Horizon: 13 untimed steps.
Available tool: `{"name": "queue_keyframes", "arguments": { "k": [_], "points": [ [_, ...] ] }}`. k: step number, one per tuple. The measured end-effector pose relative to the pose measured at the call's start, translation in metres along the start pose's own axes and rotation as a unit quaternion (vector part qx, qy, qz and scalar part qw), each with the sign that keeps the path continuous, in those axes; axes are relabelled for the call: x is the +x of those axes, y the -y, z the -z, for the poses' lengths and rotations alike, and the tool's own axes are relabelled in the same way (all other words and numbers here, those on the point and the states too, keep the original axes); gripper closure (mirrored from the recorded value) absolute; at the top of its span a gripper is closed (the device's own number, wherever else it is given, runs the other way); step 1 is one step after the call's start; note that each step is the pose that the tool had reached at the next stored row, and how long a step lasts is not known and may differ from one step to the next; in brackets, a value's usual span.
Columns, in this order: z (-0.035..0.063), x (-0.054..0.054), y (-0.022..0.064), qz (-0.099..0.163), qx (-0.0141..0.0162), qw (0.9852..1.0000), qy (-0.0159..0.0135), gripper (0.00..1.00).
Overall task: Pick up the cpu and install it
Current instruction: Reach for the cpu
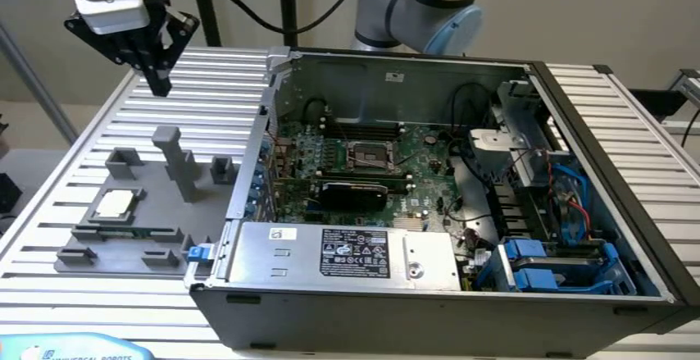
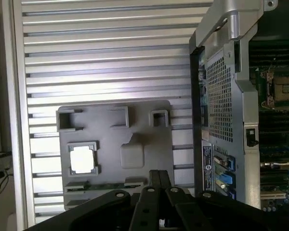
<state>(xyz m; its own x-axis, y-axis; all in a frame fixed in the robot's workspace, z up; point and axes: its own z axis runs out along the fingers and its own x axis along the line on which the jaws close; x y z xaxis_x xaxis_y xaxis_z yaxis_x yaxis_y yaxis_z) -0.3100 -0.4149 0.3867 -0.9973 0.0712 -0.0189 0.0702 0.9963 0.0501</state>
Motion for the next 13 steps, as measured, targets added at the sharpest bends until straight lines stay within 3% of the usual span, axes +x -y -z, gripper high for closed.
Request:
{"name": "queue_keyframes", "arguments": {
  "k": [13],
  "points": [
    [-0.0103,0.059,0.0049,0.000,0.0000,1.0000,0.0000,0.89]
  ]
}}
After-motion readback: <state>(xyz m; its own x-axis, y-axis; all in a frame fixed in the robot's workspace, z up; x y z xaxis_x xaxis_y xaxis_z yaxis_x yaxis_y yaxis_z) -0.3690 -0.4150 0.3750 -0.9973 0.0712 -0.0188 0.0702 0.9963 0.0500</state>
